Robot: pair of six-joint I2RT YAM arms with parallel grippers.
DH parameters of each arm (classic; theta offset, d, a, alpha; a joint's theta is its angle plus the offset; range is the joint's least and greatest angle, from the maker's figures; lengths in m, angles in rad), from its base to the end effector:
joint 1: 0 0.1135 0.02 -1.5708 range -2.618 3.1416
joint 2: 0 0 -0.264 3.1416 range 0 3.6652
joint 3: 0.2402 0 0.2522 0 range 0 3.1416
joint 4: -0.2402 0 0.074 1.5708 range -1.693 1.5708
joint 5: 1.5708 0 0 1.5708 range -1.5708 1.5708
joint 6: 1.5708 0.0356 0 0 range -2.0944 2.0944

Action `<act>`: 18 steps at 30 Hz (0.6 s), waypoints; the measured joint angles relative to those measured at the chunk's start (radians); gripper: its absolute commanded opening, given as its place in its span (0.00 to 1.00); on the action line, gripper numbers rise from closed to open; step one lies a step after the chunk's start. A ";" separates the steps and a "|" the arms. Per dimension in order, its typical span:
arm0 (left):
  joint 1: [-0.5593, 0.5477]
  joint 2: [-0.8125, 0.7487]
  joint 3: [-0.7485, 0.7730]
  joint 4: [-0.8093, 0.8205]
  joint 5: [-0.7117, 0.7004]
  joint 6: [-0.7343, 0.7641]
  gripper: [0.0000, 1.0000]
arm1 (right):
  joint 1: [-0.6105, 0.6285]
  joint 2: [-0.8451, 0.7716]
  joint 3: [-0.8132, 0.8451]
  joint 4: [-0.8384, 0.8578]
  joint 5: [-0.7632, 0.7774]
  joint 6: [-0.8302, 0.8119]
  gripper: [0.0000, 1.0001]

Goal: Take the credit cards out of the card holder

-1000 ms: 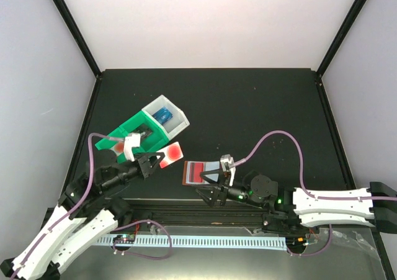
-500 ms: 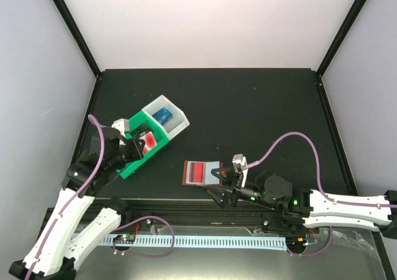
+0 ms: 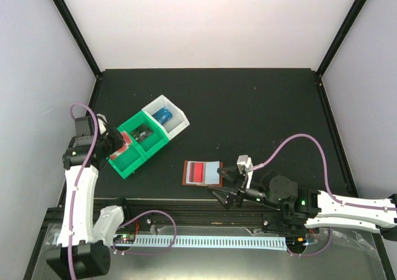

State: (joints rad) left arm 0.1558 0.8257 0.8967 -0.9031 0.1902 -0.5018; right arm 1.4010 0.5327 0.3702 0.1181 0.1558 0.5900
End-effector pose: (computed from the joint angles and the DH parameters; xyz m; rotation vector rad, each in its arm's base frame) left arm 0.1536 0.0173 0.3042 -0.6962 2.3171 -0.3883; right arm 0.0313 0.1499 0.2623 -0.5878 1.7108 1.3712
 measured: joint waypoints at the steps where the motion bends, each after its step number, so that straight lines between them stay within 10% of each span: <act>1: 0.024 0.020 -0.002 0.006 0.018 0.008 0.02 | 0.000 0.001 0.003 -0.003 -0.001 -0.004 1.00; 18: 0.183 0.350 -0.019 0.102 0.115 0.114 0.02 | -0.001 -0.046 0.026 -0.056 0.001 -0.029 1.00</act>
State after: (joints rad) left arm 0.3386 1.1755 0.8772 -0.8013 0.3050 -0.3878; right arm 1.4002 0.4866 0.3962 0.0620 0.1570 0.5610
